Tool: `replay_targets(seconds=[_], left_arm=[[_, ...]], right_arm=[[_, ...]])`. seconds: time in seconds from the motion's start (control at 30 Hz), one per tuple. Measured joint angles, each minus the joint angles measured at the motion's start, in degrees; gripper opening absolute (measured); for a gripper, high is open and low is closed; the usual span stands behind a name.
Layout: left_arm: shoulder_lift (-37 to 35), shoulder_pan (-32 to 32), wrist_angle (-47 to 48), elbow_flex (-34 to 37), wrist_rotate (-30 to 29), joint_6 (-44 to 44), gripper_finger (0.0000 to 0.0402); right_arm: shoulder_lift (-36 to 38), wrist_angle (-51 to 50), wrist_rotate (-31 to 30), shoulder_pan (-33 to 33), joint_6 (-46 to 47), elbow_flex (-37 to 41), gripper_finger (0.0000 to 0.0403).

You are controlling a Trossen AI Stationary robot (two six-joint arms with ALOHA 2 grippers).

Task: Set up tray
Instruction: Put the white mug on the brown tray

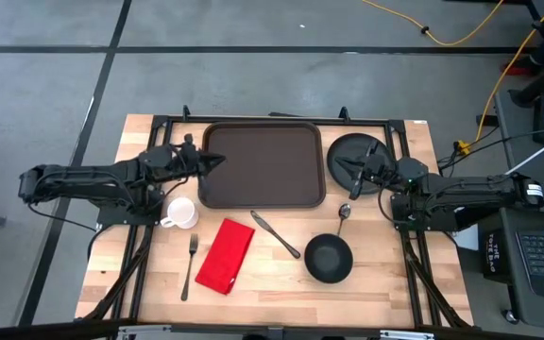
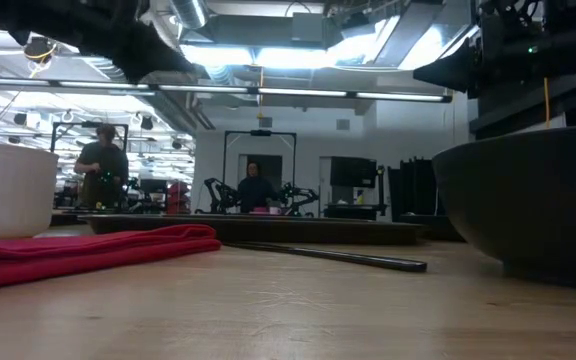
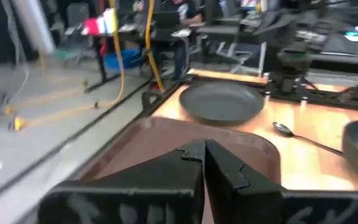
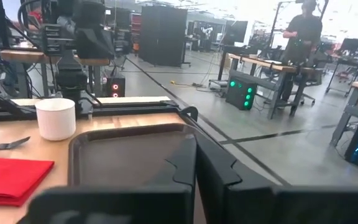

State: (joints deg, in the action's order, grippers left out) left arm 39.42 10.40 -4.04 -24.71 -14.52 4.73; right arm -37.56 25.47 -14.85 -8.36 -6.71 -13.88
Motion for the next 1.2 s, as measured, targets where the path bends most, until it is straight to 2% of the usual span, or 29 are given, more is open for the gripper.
replay_targets(seconds=[0.2,0.37,0.5,0.63,0.73,0.83,1.1,1.2], left_arm=[[5.24,-4.18,1.25,-0.62,-2.67,8.38,0.0002],[9.45,-10.02,4.68,-5.56,-3.21,11.11,0.0001],[11.59,-13.89,14.44,-13.12,-3.91,15.22,0.0003],[13.89,-16.47,29.38,-21.77,-5.55,22.28,0.0003],[16.11,-18.09,41.30,-27.56,-8.62,30.00,0.0003],[18.38,-19.42,51.14,-31.48,-9.19,39.89,0.0003],[24.10,-22.77,64.27,-37.73,-4.63,59.54,0.0003],[26.41,-23.76,68.14,-38.81,-2.35,63.78,0.0003]], right_arm=[[0.07,-0.21,-0.02,0.00,-2.88,0.01,0.0011],[0.04,2.24,-0.04,0.00,-2.93,0.01,0.0023],[0.09,4.95,-0.05,0.00,-3.14,0.01,0.0025],[0.07,4.97,-0.07,-0.07,-3.02,0.01,0.0025],[0.07,5.11,-0.44,-0.11,-4.17,0.01,0.0025],[0.07,5.14,-0.53,-0.11,-5.60,0.01,0.0025],[0.04,4.09,-0.53,-0.11,-5.80,0.01,0.0025],[0.04,3.78,-0.52,-0.11,-5.96,0.01,0.0025]])
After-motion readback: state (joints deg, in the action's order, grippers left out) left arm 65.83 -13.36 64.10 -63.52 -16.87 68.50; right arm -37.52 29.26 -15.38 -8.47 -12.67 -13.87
